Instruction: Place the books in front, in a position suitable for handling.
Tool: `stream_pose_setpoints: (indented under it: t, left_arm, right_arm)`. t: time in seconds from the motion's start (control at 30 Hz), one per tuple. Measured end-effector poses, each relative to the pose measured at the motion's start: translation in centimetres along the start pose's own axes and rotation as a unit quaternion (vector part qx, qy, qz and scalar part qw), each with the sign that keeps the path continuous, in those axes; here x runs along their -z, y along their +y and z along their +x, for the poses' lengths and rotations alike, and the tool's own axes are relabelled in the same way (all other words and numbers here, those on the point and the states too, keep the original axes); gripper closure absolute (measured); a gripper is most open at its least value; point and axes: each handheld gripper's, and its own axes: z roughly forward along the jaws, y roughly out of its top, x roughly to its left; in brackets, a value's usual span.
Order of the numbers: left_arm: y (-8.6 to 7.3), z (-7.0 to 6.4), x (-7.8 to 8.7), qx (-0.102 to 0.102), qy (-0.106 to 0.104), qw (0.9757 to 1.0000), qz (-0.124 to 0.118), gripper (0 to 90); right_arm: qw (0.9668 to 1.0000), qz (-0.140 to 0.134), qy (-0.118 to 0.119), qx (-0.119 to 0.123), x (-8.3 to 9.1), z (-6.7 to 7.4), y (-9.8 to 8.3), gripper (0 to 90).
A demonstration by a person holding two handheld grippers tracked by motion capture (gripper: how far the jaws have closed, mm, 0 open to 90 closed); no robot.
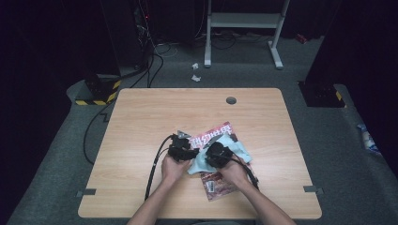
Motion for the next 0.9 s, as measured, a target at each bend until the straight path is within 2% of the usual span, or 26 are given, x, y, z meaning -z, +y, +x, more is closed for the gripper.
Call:
stream_pose_setpoints:
  t: [0.1,0.2,0.27,0.37,0.47,0.53,0.67,0.7,0.8,0.9]
  left_arm:
    - [0.0,0.0,0.0,-0.002,0.0,1.0,0.002,51.6]
    - [-0.1,-0.1,0.0,-0.003,-0.002,1.0,0.0,51.7]
    - [-0.1,-0.1,0.0,-0.004,-0.002,1.0,-0.001,51.7]
    - [-0.1,-0.1,0.0,-0.003,-0.002,1.0,-0.003,51.7]
    - [-0.1,-0.1,0.0,-0.002,-0.002,1.0,-0.005,51.8]
    - [-0.2,-0.1,0.0,-0.004,-0.002,1.0,-0.005,52.4]
    - [-0.2,-0.1,0.2,-0.004,-0.005,1.0,0.0,56.2]
    - [-0.2,-0.2,0.3,-0.006,-0.008,0.9999,0.005,57.4]
    - [-0.2,-0.7,0.6,-0.023,-0.002,0.9996,0.013,60.5]
    - [-0.4,-1.2,0.8,-0.029,0.001,0.9995,0.014,63.0]
  right_arm:
    - [0.9997,-0.006,0.01,0.023,-0.6,1.6,0.9,82.9]
    - [0.9996,-0.008,0.011,0.025,-0.6,1.3,0.8,82.5]
    - [0.9997,-0.005,-0.018,0.017,-0.2,0.1,0.2,82.4]
    - [0.9974,0.003,-0.061,-0.036,0.9,-3.5,-1.7,82.3]
    - [0.9924,0.0,-0.083,-0.091,2.2,-6.7,-3.9,82.0]
    - [0.9906,-0.004,-0.084,-0.108,2.8,-7.7,-4.9,81.5]
    - [0.991,-0.013,-0.081,-0.106,2.8,-7.9,-5.5,81.7]
    - [0.9909,-0.011,-0.088,-0.102,2.7,-7.7,-5.5,82.4]
    - [0.9918,-0.009,-0.082,-0.098,2.8,-7.5,-5.6,82.8]
    - [0.9918,-0.019,-0.071,-0.104,2.9,-7.4,-6.1,83.1]
